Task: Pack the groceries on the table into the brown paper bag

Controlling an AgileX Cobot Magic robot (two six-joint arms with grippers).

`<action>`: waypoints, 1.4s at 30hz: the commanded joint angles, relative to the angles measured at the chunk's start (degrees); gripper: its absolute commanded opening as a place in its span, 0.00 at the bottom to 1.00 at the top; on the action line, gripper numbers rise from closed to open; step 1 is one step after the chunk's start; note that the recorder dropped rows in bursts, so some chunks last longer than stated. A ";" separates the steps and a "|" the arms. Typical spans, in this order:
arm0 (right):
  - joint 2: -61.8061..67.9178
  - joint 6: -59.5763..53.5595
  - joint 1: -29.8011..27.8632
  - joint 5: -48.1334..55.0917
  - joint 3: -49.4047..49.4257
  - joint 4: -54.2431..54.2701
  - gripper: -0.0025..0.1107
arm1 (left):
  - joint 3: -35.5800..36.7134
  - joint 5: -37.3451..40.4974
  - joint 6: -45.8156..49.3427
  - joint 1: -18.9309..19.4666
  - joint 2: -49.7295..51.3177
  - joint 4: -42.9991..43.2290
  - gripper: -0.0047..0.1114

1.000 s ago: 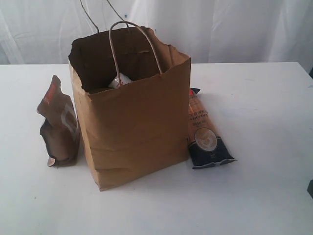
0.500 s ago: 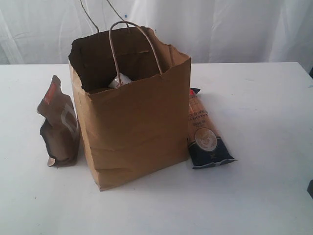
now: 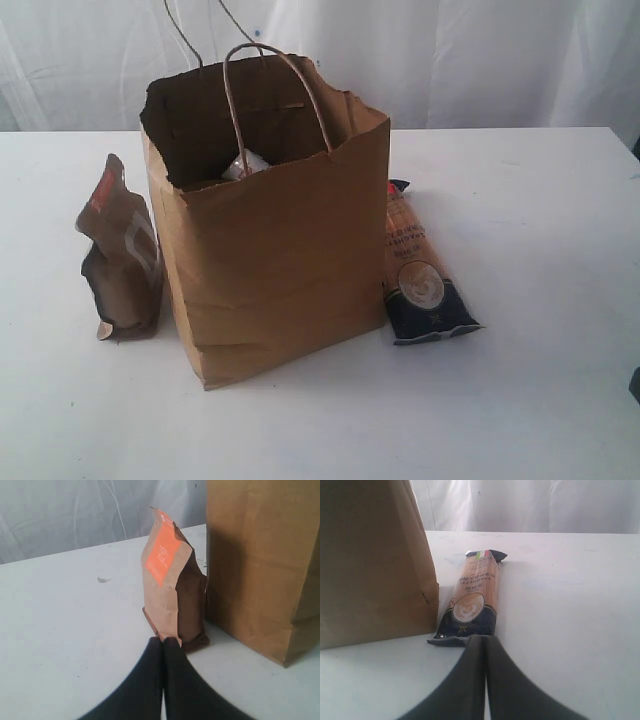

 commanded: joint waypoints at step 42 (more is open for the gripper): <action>-0.30 -0.01 -0.23 1.67 0.36 -8.46 0.02 | -63.00 52.66 1.55 -3.50 57.95 -8.21 0.12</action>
